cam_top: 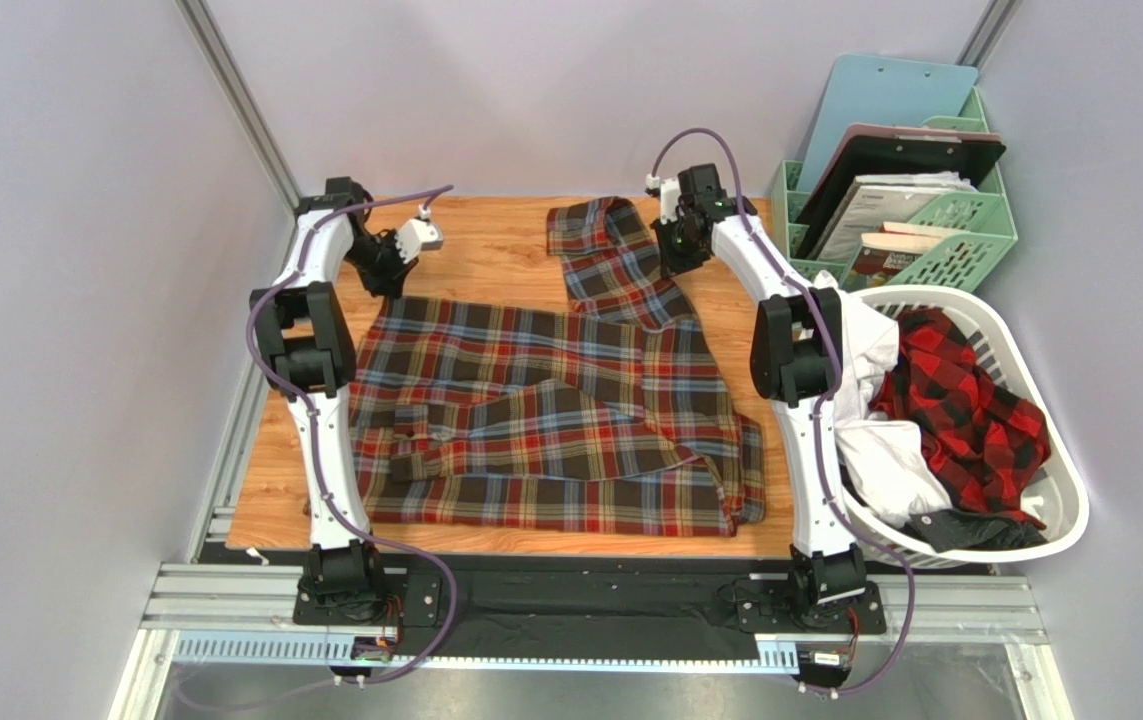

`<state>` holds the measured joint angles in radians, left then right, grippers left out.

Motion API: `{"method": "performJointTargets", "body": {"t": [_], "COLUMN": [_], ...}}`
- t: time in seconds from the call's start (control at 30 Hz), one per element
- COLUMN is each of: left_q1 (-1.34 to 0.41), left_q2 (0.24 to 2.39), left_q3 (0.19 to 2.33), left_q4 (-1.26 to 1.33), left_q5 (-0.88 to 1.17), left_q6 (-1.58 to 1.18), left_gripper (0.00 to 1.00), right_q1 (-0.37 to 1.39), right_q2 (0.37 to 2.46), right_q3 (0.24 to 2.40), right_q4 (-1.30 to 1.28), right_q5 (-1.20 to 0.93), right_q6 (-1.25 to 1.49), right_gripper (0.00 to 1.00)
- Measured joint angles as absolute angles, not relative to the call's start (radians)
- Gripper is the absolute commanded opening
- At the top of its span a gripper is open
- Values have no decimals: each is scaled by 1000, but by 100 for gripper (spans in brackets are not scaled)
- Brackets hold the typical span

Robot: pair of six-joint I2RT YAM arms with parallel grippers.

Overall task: Fold and stack the long sleeve shirts
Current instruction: Fold the shirt

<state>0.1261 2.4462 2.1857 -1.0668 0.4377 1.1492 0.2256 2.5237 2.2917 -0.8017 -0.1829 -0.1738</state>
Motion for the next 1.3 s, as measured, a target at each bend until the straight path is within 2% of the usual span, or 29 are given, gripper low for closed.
{"method": "performJointTargets", "body": {"t": [0.5, 1.13, 1.2, 1.23, 1.27, 1.3], "left_q1": [160, 228, 234, 237, 237, 237], "left_q2": [2301, 1874, 1837, 1821, 1813, 1813], "left_q3": [2172, 1729, 1692, 1670, 1654, 1649], "left_q4": [-1090, -1105, -1104, -1099, -1091, -1085], "left_q5": [475, 527, 528, 529, 530, 529], "left_q6": [1164, 1343, 1354, 1355, 1353, 1352], "left_gripper": [0, 0, 10, 27, 35, 51], "right_q1": [226, 226, 226, 227, 228, 228], "right_q2": [2329, 1914, 1867, 1845, 1832, 1827], "right_q3": [2270, 1871, 1826, 1802, 1788, 1780], "right_q4": [-781, -840, -848, -851, -856, -859], "right_q5": [-204, -335, -347, -350, -350, -350], "right_q6": [-178, -180, -180, -181, -181, -181], "right_gripper": [0, 0, 0, 0, 0, 0]}}
